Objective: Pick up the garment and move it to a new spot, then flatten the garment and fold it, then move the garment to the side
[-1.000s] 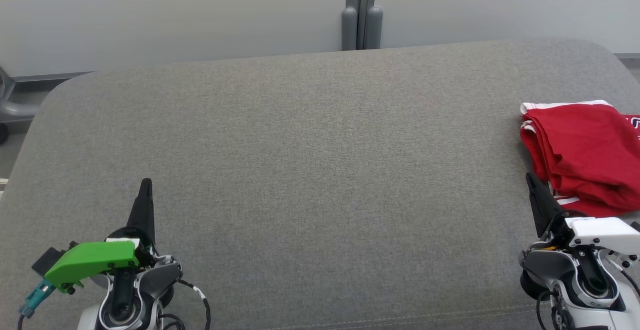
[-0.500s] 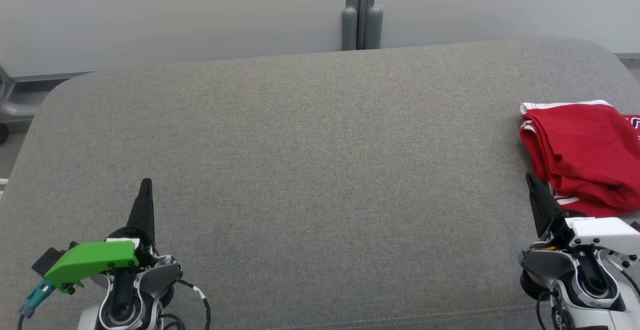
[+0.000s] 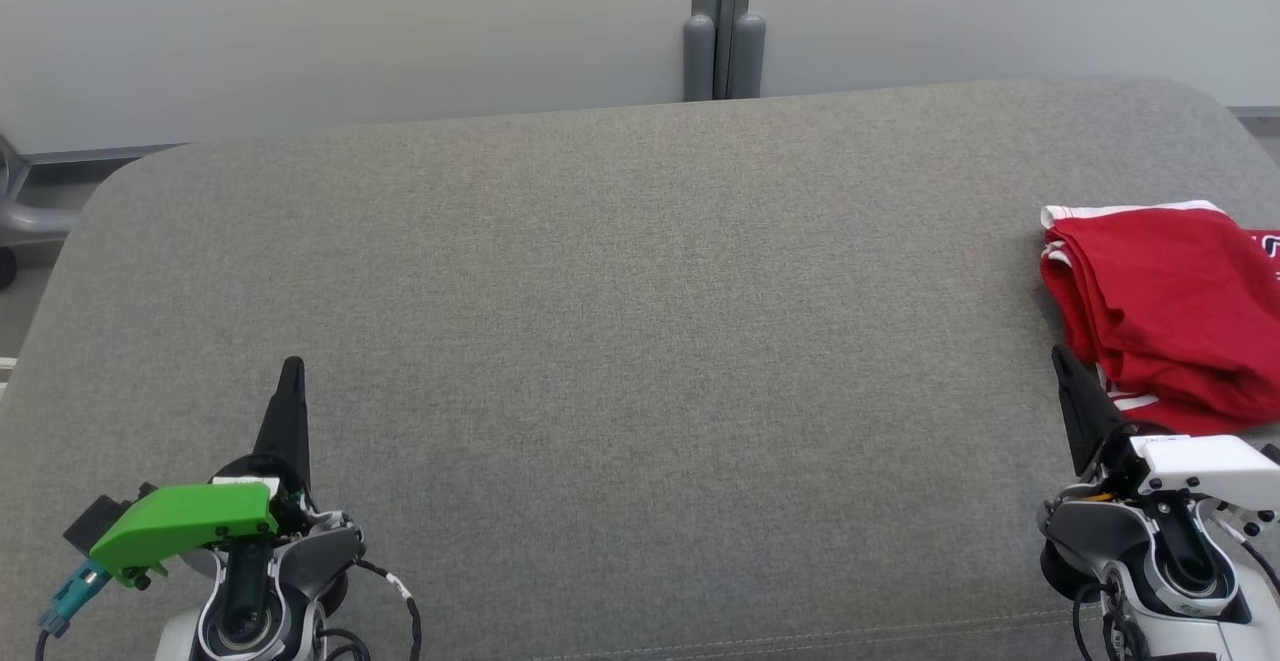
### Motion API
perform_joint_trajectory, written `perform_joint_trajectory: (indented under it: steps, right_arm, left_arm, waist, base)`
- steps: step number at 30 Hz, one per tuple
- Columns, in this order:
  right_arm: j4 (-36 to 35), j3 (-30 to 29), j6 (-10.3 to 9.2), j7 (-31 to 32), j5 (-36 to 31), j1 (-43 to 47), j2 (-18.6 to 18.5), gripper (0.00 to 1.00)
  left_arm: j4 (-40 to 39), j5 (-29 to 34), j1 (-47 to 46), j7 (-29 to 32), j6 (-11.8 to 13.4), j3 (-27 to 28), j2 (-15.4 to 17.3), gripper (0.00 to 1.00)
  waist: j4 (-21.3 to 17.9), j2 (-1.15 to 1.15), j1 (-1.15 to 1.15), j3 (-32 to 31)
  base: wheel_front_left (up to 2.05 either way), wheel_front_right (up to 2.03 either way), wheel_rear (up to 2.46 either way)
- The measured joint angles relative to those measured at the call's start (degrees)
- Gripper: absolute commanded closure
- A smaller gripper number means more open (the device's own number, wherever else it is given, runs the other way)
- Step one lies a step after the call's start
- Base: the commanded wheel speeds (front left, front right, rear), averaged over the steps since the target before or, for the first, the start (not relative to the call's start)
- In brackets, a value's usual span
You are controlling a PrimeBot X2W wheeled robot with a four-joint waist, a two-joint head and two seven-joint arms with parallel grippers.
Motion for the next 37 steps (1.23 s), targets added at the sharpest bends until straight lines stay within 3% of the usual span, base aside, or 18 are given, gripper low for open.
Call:
perform_joint_trajectory:
  steps: [37]
  right_arm:
    - [0.00, -0.01, 0.00, 0.00, 0.00, 0.00, 0.00, 1.00]
  left_arm:
    - [0.00, 0.00, 0.00, 0.00, 0.00, -0.01, -0.01, 1.00]
  waist:
    - [0.00, 0.00, 0.00, 0.00]
  base:
    - [0.00, 0.00, 0.00]
